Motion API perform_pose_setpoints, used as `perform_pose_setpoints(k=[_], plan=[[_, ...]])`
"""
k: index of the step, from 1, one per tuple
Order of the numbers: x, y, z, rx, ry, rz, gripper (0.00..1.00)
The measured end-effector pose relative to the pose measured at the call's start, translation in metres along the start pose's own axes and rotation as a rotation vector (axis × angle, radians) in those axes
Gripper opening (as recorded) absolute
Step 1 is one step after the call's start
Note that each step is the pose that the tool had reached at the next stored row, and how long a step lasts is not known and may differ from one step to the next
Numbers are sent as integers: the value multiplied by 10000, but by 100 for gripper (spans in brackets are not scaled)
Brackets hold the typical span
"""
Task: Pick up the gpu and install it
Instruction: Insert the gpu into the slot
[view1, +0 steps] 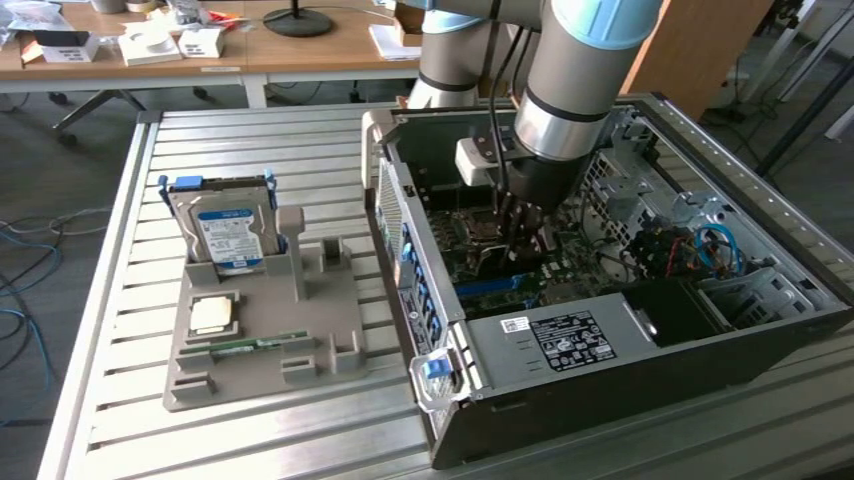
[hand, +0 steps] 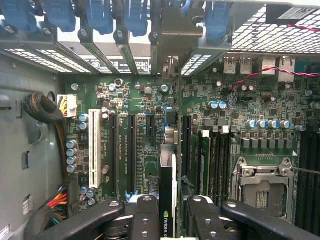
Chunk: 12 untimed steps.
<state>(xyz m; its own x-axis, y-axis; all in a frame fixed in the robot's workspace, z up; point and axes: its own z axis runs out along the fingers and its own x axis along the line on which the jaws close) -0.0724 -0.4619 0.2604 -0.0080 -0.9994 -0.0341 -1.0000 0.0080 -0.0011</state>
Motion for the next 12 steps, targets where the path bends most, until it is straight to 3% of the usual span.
perform_pose_setpoints(k=[12], plan=[[0,0,35,2,-6,1,26]])
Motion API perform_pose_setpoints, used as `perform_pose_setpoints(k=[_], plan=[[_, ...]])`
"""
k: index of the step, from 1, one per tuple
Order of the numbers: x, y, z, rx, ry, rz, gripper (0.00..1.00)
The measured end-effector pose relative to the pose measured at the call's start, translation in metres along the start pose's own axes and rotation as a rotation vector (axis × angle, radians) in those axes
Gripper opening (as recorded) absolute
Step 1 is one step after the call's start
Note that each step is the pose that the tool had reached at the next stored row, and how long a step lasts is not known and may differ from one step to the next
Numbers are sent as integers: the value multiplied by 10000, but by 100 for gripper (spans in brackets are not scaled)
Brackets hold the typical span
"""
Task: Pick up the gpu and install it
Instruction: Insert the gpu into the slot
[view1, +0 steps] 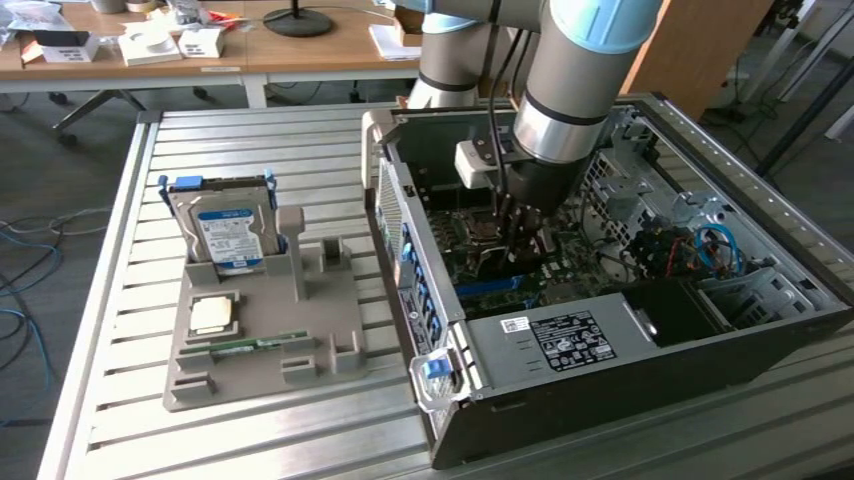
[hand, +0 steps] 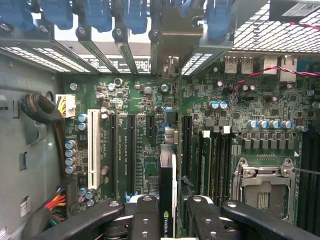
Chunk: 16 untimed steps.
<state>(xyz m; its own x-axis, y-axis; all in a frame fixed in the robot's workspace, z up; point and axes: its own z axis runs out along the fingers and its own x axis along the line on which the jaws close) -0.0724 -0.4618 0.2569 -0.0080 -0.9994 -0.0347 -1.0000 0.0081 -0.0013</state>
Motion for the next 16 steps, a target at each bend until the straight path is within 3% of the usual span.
perform_pose_setpoints(k=[16], plan=[[3,0,61,-2,5,0,26]])
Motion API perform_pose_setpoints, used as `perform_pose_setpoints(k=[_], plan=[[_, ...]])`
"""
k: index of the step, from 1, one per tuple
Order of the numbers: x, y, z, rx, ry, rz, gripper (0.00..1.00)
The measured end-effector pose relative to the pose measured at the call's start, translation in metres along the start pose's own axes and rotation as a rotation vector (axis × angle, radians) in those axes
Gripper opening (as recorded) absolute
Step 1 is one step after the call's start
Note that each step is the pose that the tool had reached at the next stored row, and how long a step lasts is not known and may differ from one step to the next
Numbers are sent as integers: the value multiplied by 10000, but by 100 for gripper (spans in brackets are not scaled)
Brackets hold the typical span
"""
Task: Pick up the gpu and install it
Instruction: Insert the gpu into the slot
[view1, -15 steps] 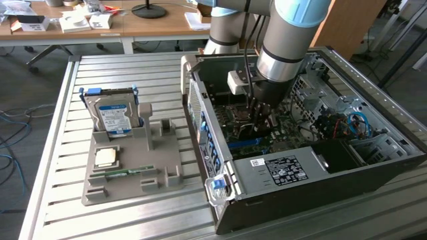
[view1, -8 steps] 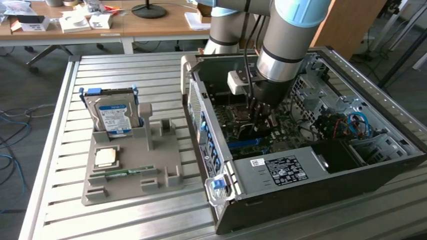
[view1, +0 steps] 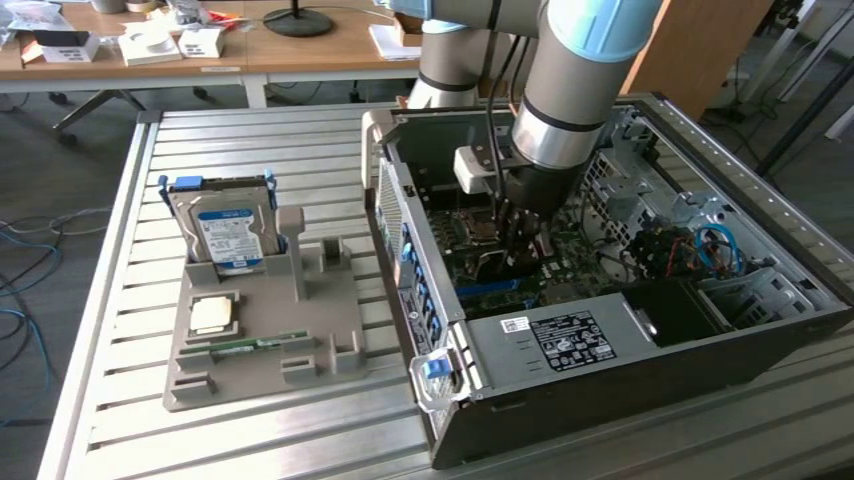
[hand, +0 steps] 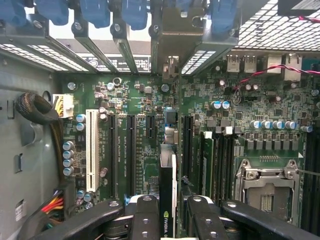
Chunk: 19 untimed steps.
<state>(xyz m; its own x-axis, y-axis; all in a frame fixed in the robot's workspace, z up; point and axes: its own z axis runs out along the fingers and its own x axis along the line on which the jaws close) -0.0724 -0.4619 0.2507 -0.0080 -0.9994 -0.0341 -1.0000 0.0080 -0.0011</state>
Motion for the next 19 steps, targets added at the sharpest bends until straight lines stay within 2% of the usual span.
perform_pose_setpoints(k=[11,19], plan=[[2,0,33,-2,3,0,26],[0,-1,19,4,-5,0,26]])
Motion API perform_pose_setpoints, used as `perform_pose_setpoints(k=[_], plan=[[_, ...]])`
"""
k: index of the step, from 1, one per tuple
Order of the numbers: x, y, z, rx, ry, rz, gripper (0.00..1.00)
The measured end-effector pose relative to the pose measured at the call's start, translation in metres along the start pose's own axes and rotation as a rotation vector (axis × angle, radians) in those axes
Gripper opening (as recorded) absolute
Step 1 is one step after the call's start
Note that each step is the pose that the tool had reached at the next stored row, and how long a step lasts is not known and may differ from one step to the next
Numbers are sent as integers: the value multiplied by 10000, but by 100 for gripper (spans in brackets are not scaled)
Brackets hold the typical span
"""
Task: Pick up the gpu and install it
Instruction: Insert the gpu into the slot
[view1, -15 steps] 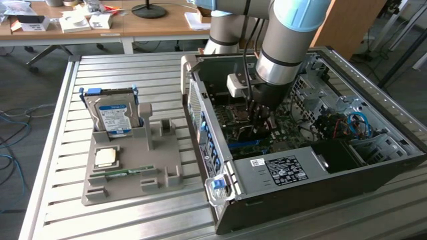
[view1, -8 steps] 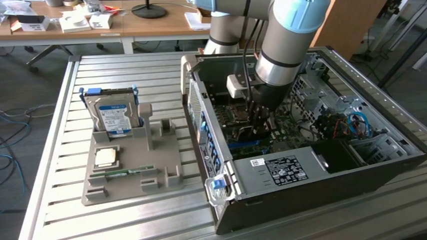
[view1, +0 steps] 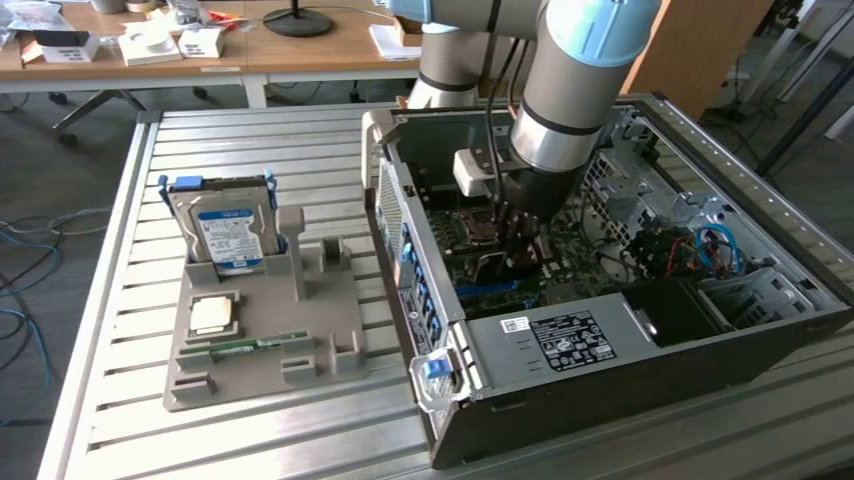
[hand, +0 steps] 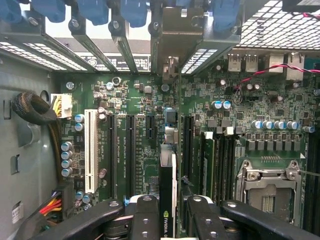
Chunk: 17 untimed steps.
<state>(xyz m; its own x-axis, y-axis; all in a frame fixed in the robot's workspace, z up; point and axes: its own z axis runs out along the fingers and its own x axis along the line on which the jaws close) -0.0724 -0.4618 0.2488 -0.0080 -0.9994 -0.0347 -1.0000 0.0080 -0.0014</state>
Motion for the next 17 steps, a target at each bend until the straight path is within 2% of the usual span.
perform_pose_setpoints(k=[17], plan=[[20,0,8,-2,4,45,26]])
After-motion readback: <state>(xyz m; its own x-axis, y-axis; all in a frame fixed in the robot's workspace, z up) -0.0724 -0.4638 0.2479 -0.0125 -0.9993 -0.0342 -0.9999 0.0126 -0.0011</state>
